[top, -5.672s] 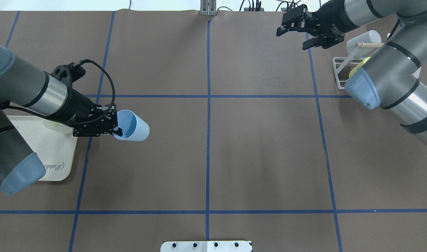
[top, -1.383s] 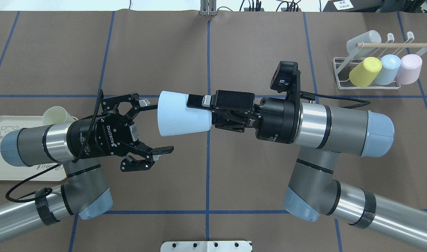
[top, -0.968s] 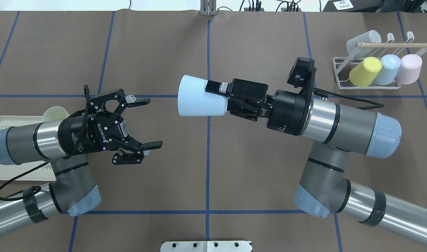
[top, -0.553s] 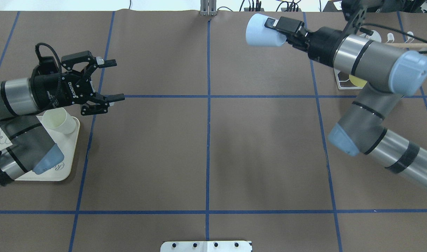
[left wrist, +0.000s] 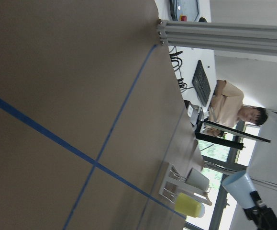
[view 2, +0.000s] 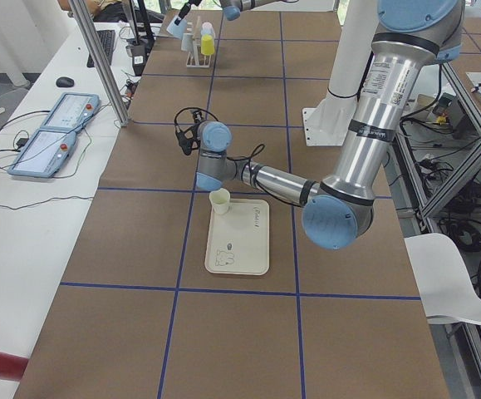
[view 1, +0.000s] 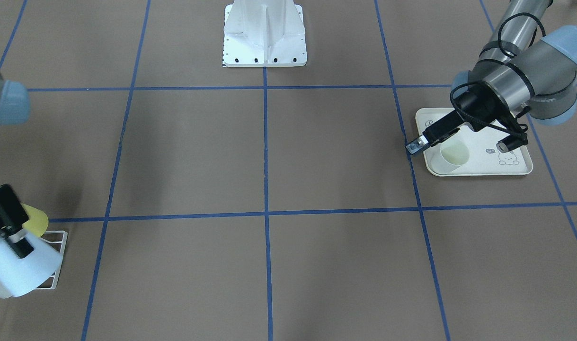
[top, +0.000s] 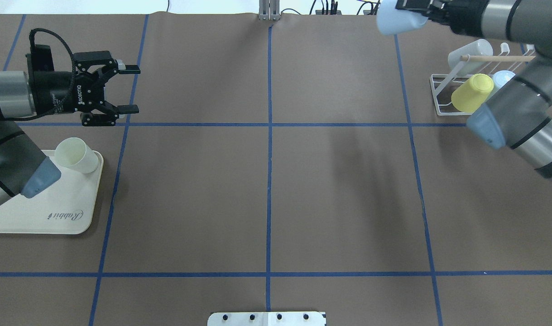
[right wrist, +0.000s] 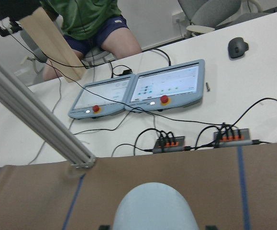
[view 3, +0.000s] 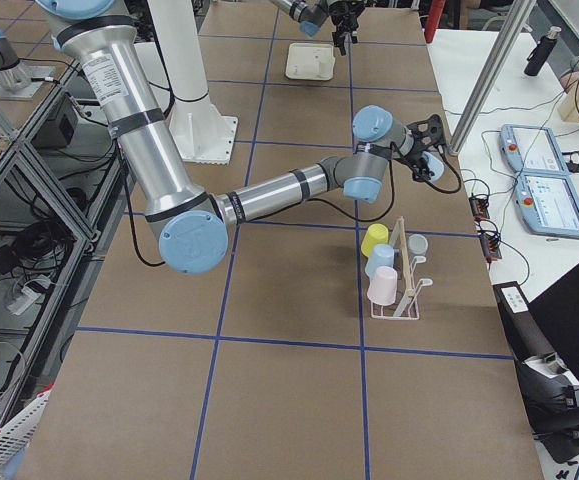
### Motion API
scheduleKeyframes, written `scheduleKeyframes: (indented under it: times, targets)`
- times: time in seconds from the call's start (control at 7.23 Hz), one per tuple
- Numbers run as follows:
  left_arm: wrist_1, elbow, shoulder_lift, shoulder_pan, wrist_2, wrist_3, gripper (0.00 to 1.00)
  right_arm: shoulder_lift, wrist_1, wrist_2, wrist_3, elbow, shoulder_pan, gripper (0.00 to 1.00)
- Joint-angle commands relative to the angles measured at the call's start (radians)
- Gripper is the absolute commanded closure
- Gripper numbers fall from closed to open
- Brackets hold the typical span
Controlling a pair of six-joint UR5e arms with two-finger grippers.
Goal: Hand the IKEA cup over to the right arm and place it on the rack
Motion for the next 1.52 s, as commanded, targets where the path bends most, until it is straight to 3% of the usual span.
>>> scheduleKeyframes:
  times: [0.0, 0.28, 0.55, 1.38]
  targets:
    - [0.261, -0.001, 0.002, -0.094, -0.078, 0.346, 0.00, 0.066, -0.171, 0.122, -0.284, -0.129, 0.132, 0.67]
    - [0.416, -0.002, 0.059, -0.129, -0.078, 0.645, 0.00, 0.097, -0.450, 0.130, -0.595, -0.130, 0.163, 0.67]
    - [0.467, -0.002, 0.093, -0.155, -0.074, 0.758, 0.00, 0.089, -0.581, 0.226, -0.682, -0.149, 0.171, 0.68]
    - [0.468, -0.012, 0.113, -0.151, -0.066, 0.759, 0.00, 0.083, -0.583, 0.271, -0.712, -0.232, 0.165, 0.68]
